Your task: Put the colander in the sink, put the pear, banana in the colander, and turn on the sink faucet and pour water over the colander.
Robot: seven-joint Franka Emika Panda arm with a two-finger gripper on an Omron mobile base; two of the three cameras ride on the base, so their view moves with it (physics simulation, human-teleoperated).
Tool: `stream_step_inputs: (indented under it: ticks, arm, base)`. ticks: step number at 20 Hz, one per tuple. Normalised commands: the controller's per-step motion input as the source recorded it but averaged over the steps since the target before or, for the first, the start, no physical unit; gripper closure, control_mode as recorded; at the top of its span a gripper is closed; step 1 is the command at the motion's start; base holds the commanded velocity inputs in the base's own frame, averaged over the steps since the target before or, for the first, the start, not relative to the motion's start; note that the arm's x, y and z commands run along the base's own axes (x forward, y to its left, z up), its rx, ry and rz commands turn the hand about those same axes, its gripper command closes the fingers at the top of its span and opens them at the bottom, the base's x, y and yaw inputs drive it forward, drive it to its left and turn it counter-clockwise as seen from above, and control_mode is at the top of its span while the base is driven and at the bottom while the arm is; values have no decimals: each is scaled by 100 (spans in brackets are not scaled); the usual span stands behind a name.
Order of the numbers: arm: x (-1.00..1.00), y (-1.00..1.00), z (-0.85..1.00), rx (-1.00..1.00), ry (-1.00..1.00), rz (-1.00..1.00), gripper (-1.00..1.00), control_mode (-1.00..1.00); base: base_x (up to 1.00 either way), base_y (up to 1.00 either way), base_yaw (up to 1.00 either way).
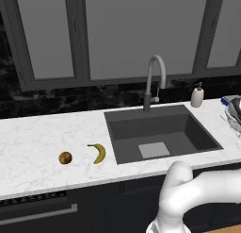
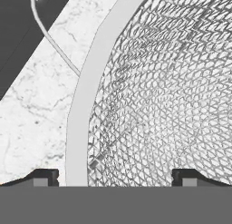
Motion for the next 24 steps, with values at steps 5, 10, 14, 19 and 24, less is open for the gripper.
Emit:
stream_step_inputs:
  ticks: [5,10,14,19,24]
  arm:
    - [0,10,-22,0,1,10,100,-100]
    - [0,8,-2,1,0,12,100,-100]
    - [-5,21,0,5,0,13,100,-100]
    - [-22,58,4,7,0,13,100,-100]
    - [-41,95,16,5,0,15,100,-100]
  base:
    - [0,0,0]
    - [0,0,0]
    - [0,0,0]
    - [0,0,0]
    - [0,0,0]
